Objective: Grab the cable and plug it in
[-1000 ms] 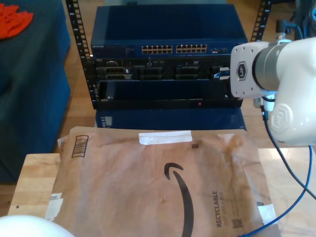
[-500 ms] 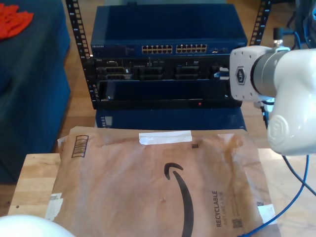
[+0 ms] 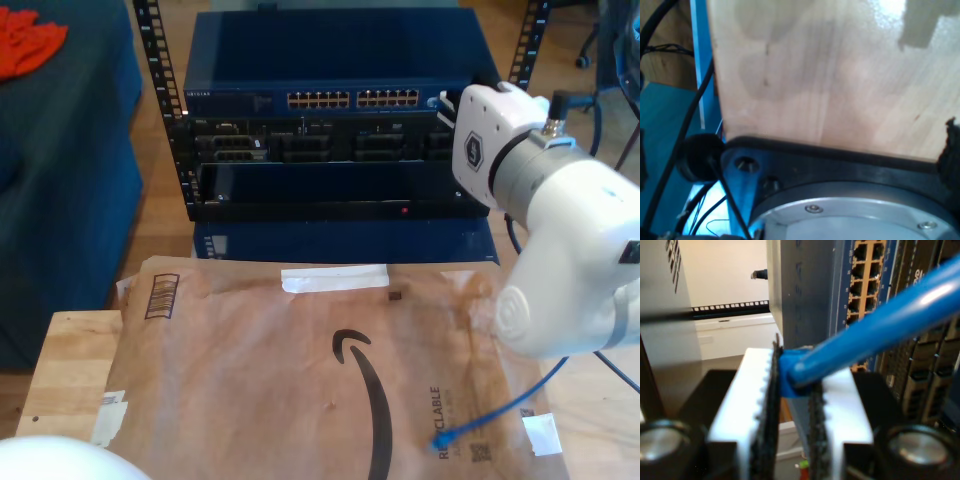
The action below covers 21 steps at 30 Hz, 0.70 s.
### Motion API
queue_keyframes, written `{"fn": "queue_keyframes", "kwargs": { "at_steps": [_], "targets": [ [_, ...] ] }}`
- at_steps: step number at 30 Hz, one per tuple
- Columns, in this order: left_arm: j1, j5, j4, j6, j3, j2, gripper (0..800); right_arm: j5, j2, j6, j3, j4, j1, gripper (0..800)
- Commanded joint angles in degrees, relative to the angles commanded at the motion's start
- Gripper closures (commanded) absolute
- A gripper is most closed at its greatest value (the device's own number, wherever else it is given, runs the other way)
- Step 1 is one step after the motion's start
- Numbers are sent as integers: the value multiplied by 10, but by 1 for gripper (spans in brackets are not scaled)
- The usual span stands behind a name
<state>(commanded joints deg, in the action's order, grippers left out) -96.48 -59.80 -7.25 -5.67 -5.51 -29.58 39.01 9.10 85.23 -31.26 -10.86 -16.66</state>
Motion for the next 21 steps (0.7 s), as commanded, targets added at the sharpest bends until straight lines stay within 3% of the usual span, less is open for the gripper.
{"fn": "queue_keyframes", "kwargs": {
  "at_steps": [6, 16, 21],
  "targets": [
    [0, 0, 0, 0, 0, 0, 0, 32, -15, 35, 2, 3, 2, 800],
    [0, 0, 0, 0, 0, 0, 0, 239, -95, 40, 33, -4, -11, 800],
    [0, 0, 0, 0, 0, 0, 0, 280, -122, 35, 16, -87, -42, 800]
  ]
}}
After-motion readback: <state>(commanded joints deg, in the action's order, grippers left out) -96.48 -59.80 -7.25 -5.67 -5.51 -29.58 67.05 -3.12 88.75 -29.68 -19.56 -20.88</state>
